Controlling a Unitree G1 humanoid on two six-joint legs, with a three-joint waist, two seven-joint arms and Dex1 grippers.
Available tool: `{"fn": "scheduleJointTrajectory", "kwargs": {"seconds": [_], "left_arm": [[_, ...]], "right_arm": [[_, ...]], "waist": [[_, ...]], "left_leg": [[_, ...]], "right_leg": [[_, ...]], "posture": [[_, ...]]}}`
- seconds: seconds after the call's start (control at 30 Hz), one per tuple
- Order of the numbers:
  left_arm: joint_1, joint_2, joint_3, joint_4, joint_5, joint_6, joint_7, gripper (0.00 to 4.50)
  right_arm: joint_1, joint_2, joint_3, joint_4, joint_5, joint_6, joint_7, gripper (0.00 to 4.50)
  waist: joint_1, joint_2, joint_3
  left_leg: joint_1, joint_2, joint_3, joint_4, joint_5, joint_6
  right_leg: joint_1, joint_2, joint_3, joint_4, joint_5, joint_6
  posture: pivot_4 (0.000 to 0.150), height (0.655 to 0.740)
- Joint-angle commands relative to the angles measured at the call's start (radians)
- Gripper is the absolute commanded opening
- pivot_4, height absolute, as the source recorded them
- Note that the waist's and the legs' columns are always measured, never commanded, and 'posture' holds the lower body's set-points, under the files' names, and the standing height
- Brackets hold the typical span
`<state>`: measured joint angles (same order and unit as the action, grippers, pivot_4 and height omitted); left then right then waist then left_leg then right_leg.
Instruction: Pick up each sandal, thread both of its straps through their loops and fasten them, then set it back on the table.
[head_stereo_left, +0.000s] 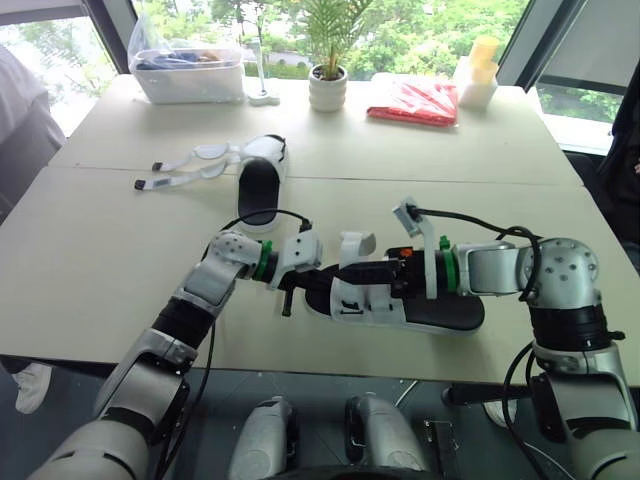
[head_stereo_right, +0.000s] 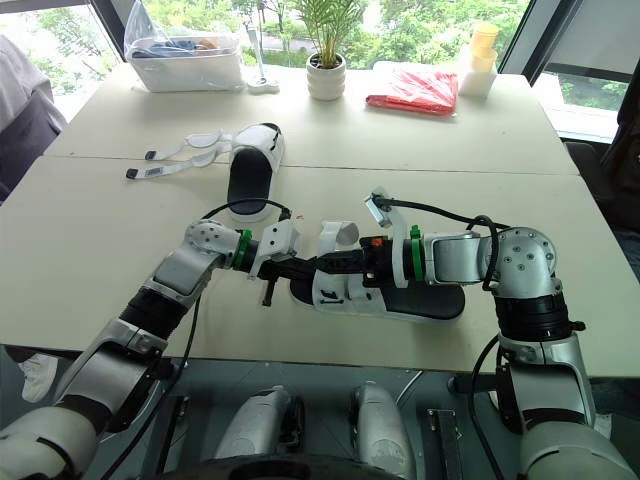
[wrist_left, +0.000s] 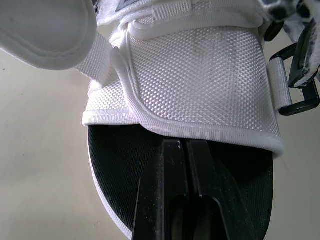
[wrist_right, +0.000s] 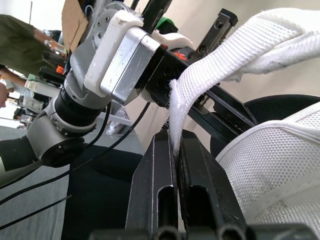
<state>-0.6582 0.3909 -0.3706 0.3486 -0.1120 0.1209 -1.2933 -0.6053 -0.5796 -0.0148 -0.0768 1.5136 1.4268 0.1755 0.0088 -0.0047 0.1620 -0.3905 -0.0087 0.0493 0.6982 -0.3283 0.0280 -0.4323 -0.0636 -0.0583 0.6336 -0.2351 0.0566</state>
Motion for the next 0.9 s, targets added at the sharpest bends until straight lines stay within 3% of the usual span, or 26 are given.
{"fn": "scheduleJointTrajectory", "kwargs": {"seconds": [0.03, 0.6, 0.77, 0.9], "left_arm": [[0.022, 0.013, -0.012, 0.02, 0.039, 0.009, 0.025, 0.0], [0.022, 0.018, -0.006, 0.012, 0.038, 0.014, 0.032, 0.0], [0.021, 0.012, -0.006, 0.013, 0.035, 0.017, 0.036, 0.0], [0.017, 0.007, -0.006, 0.019, 0.035, 0.018, 0.04, 0.0]], "right_arm": [[-0.012, 0.004, 0.002, -0.029, -0.013, 0.004, 0.031, 0.11], [0.019, -0.073, 0.195, -0.152, -0.442, -0.103, 0.323, 0.11], [0.012, -0.143, 0.266, -0.2, -0.603, -0.225, 0.455, 0.11], [0.009, -0.141, 0.245, -0.225, -0.64, -0.282, 0.514, 0.11]], "waist": [[0.0, 0.0, 0.0], [0.0, 0.0, 0.0], [0.001, 0.0, 0.0], [0.001, 0.0, 0.0]], "left_leg": [[0.0, 0.0, 0.0, 0.0, 0.0, 0.0], [0.0, 0.0, 0.0, 0.0, 0.0, 0.0], [0.0, 0.0, 0.0, 0.0, 0.0, 0.0], [0.0, 0.0, 0.0, 0.0, 0.0, 0.0]], "right_leg": [[0.0, 0.0, 0.0, 0.0, 0.0, 0.0], [0.0, 0.0, 0.0, -0.001, -0.001, -0.002], [0.0, 0.0, 0.0, -0.001, -0.002, -0.003], [0.0, 0.0, 0.0, -0.001, -0.002, -0.003]], "posture": [[0.15, 0.7241], [0.15, 0.7241], [0.15, 0.7241], [0.15, 0.7241]]}}
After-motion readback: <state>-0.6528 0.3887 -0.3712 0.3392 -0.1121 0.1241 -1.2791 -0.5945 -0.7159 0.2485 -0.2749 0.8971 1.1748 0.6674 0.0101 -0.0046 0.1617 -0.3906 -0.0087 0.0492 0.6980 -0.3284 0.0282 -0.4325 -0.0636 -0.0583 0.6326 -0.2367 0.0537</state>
